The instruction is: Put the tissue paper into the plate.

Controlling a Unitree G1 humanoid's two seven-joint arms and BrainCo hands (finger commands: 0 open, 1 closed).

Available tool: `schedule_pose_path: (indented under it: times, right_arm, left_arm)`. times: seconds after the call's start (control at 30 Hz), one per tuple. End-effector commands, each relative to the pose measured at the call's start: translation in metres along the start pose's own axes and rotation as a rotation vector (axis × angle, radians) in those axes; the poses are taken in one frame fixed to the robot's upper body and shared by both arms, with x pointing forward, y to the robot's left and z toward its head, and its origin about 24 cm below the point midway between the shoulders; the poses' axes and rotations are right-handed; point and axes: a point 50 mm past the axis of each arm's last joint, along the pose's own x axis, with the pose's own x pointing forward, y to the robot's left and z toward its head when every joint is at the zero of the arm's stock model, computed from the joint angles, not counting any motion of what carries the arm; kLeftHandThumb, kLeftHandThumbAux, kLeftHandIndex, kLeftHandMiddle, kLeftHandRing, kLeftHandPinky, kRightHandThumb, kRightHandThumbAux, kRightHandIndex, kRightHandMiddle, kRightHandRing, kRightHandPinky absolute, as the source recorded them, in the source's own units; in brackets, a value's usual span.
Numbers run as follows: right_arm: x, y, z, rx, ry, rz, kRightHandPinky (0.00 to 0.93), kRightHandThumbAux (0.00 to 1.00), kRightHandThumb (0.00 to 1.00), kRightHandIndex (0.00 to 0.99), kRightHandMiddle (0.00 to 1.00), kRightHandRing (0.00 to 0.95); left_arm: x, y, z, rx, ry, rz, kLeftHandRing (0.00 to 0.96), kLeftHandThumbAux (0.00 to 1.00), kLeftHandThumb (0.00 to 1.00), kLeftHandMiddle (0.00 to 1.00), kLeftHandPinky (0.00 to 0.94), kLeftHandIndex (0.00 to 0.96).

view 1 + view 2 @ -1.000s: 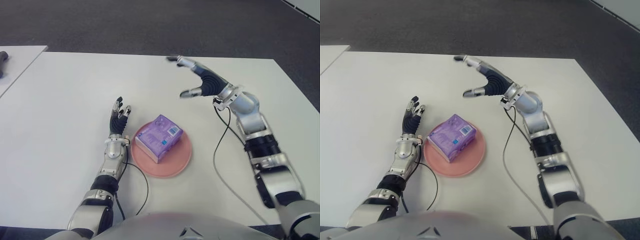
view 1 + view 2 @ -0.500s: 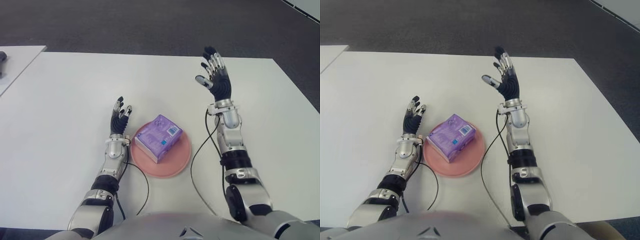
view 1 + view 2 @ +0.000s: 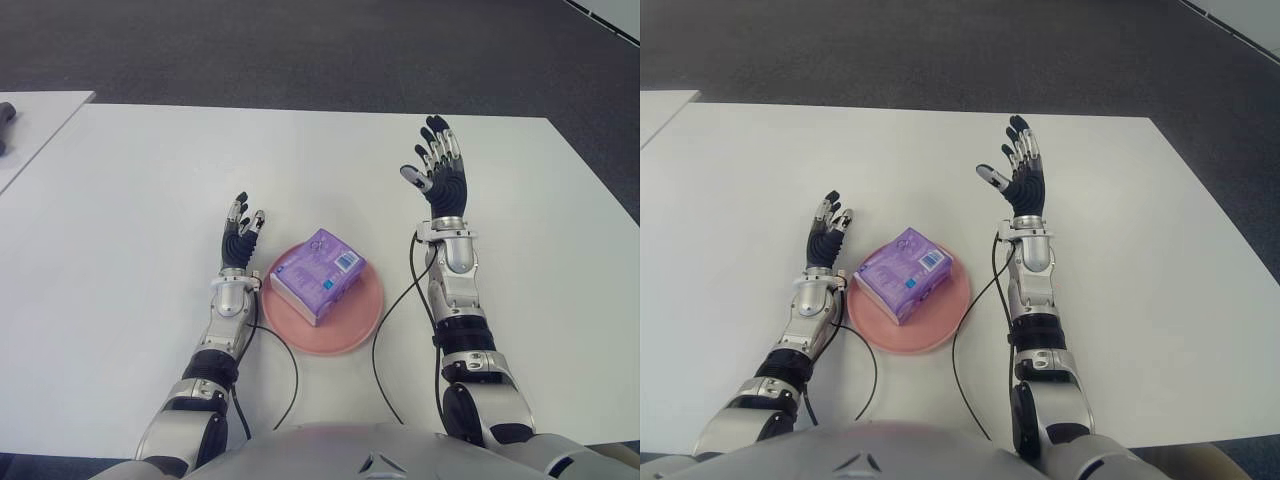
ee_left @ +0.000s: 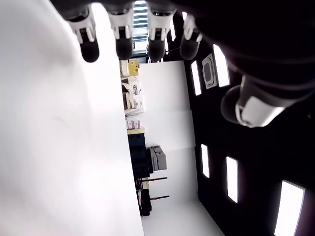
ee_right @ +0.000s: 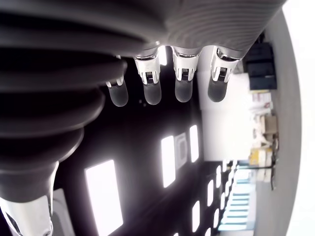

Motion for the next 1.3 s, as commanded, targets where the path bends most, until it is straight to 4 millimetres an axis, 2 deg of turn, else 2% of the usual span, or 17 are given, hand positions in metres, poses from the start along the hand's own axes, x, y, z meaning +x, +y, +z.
schedule_pose_path:
  times: [0.03,1.3]
  right_arm:
    - [-0.0067,-0.0028,-0.0061,-0.008,0.022,-0.018,0.0,0.712,0.091,0.087,0.026,0.0]
    - [-0.0061,0.0033,-0.0065,-0.008,0.02,-0.017,0.0,0.713,0.087,0.087,0.027,0.0]
  left_arm:
    - [-0.0032,-0.0005,-0.0028,0.014,0.011,-0.021,0.0,0.452,0.0,0.0,0.0,0.0]
    - [-0.0002,0.0023,-0.0004,0.029,0.001,-0.051,0.0,0.461,0.0,0.0,0.0,0.0]
